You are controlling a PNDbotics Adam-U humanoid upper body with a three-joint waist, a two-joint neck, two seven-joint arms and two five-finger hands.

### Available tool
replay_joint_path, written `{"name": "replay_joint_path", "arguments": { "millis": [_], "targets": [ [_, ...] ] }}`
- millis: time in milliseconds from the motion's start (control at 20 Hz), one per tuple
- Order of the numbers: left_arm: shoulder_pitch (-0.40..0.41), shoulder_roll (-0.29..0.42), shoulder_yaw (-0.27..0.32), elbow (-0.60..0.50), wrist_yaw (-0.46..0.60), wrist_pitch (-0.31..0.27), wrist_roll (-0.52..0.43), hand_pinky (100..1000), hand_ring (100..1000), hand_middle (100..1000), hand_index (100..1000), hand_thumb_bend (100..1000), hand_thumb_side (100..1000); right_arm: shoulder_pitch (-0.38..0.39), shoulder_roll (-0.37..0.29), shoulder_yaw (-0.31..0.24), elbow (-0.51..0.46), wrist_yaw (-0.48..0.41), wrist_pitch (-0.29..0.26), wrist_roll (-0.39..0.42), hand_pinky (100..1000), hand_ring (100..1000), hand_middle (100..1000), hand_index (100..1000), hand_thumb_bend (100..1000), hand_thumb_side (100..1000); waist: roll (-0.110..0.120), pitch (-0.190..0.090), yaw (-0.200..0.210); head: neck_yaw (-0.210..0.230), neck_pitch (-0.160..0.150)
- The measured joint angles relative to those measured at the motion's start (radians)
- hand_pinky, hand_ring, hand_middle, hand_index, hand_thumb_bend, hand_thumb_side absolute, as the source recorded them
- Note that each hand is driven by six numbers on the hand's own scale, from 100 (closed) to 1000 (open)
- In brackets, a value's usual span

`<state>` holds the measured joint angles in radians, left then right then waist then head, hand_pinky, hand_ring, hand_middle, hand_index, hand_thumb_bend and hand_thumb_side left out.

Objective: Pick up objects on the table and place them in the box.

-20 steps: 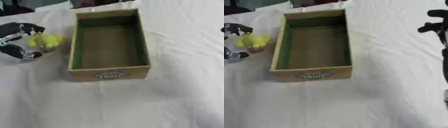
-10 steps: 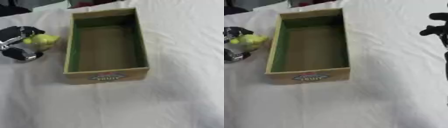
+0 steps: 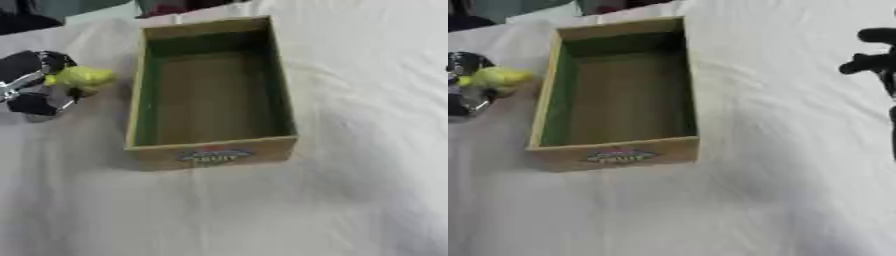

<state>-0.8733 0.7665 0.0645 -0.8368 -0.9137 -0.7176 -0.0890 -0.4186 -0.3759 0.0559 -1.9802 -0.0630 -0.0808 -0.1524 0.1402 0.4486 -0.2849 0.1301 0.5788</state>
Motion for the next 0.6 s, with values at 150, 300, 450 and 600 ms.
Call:
{"name": "replay_joint_path", "arguments": {
  "millis": [150, 300, 450, 600],
  "targets": [
    [0.001, 0.000, -0.001, -0.001, -0.004, 0.008, 0.030, 492, 695, 625, 684, 212, 435, 0.001, 0.000, 0.000, 0.000, 0.000, 0.000, 0.000, 830, 599, 735, 950, 100, 720, 0.000, 0.000, -0.004, 0.000, 0.000],
    [-0.001, -0.001, -0.007, -0.001, -0.022, 0.010, 0.050, 441, 631, 561, 647, 139, 379, 0.002, 0.000, 0.000, 0.000, 0.000, 0.001, 0.000, 829, 599, 735, 950, 100, 719, 0.000, 0.000, -0.005, 0.000, -0.001],
    [-0.007, -0.002, -0.009, -0.001, -0.033, 0.014, 0.065, 399, 575, 502, 619, 100, 370, 0.002, 0.000, 0.000, 0.000, 0.000, 0.001, 0.000, 830, 600, 735, 950, 100, 720, 0.000, 0.000, -0.006, 0.000, -0.005],
    [-0.009, -0.006, -0.012, -0.001, -0.033, 0.024, 0.080, 357, 537, 459, 586, 100, 363, 0.003, 0.000, 0.000, 0.000, 0.000, 0.003, 0.001, 830, 600, 735, 951, 100, 719, -0.001, 0.000, -0.006, 0.000, -0.005]
  ]
}}
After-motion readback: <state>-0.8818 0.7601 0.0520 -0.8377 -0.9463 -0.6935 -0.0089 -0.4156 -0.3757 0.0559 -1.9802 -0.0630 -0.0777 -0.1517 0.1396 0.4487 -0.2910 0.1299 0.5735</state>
